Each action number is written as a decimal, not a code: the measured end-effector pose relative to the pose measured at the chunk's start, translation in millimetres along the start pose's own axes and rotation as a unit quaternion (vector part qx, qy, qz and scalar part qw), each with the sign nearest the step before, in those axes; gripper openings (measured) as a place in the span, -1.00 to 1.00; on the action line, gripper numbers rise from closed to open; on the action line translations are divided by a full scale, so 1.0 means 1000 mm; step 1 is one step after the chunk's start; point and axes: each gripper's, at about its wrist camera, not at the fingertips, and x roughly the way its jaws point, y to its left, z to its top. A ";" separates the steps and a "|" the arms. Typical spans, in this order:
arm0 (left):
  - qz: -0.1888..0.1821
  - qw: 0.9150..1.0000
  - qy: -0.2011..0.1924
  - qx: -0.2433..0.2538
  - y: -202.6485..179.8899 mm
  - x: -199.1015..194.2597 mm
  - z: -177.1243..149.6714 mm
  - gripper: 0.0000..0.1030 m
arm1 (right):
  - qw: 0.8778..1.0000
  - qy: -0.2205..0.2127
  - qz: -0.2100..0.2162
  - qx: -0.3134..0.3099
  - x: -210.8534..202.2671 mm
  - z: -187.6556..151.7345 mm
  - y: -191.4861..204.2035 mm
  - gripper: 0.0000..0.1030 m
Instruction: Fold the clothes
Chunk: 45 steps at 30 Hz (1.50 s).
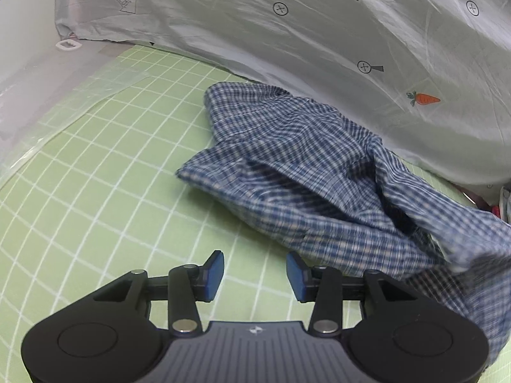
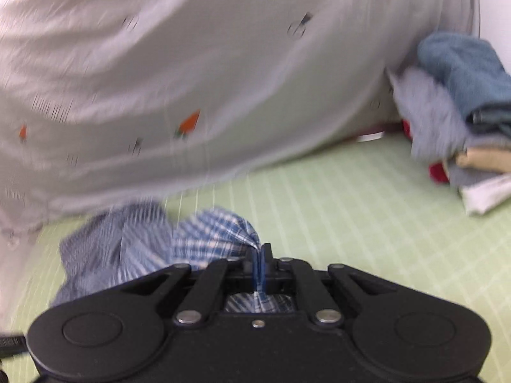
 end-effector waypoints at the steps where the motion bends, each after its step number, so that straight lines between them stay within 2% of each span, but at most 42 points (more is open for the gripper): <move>1: 0.000 1.000 0.001 0.000 -0.004 0.005 0.003 -0.11 | 1.000 -0.011 -0.002 0.001 0.002 0.012 -0.005 -0.95; 6: 0.000 1.000 0.017 -0.017 -0.018 0.034 0.017 -0.08 | 0.996 -0.066 -0.054 -0.024 0.032 0.070 -0.036 -0.95; 9: -0.006 0.999 0.029 -0.026 -0.023 0.047 0.021 -0.02 | 0.987 -0.074 -0.137 -0.047 0.066 0.092 -0.057 -0.89; 11: -0.013 0.999 0.037 -0.028 -0.027 0.054 0.021 0.01 | 0.977 -0.051 -0.198 -0.065 0.092 0.095 -0.068 -0.48; 12: -0.012 0.999 0.041 -0.026 -0.030 0.058 0.022 0.01 | 0.974 -0.038 -0.214 -0.066 0.103 0.093 -0.074 -0.24; 14: -0.008 0.999 0.048 -0.022 -0.034 0.064 0.023 0.01 | 0.983 -0.008 -0.181 -0.034 0.116 0.079 -0.089 -0.18; 16: -0.006 0.998 0.056 -0.017 -0.038 0.069 0.024 0.01 | 0.991 0.030 -0.133 0.011 0.126 0.058 -0.100 0.02; 19: -0.001 0.998 0.068 -0.007 -0.042 0.075 0.026 0.01 | 0.992 0.081 -0.085 0.046 0.135 0.022 -0.105 0.11; 22: -0.006 0.997 0.073 -0.002 -0.045 0.080 0.027 0.01 | 0.991 0.112 -0.056 0.035 0.137 -0.007 -0.094 0.18; 23: -0.010 0.997 0.074 0.000 -0.046 0.081 0.027 -0.05 | 0.991 0.119 -0.048 0.034 0.136 -0.014 -0.090 0.18; 25: -0.020 0.997 0.071 0.014 -0.047 0.082 0.027 -0.55 | 0.990 0.132 -0.034 0.035 0.134 -0.027 -0.084 0.19; 26: -0.014 0.997 0.072 0.021 -0.048 0.083 0.027 -0.83 | 0.989 0.137 -0.034 0.044 0.133 -0.031 -0.083 0.19; 29: -0.009 0.997 0.072 0.020 -0.045 0.080 0.027 -0.83 | 0.986 0.150 -0.032 0.068 0.131 -0.045 -0.081 0.14; 31: -0.017 0.997 0.068 0.014 -0.039 0.072 0.028 -0.83 | 0.984 0.159 -0.030 0.078 0.128 -0.054 -0.081 -0.25; 34: -0.024 0.998 0.055 0.017 -0.032 0.056 0.028 -0.80 | 0.983 0.170 -0.032 0.058 0.123 -0.070 -0.076 -0.52; 37: -0.035 0.998 0.049 0.009 -0.024 0.040 0.024 -0.75 | 0.984 0.167 -0.033 0.060 0.114 -0.083 -0.075 -0.62; 42: -0.042 0.998 0.043 0.005 -0.004 0.014 0.012 -0.68 | 0.972 0.173 -0.026 0.155 0.090 -0.104 -0.076 -0.64; 45: -0.044 0.998 0.039 0.000 0.010 -0.002 0.001 -0.66 | 0.969 0.178 -0.023 0.172 0.073 -0.121 -0.063 -0.65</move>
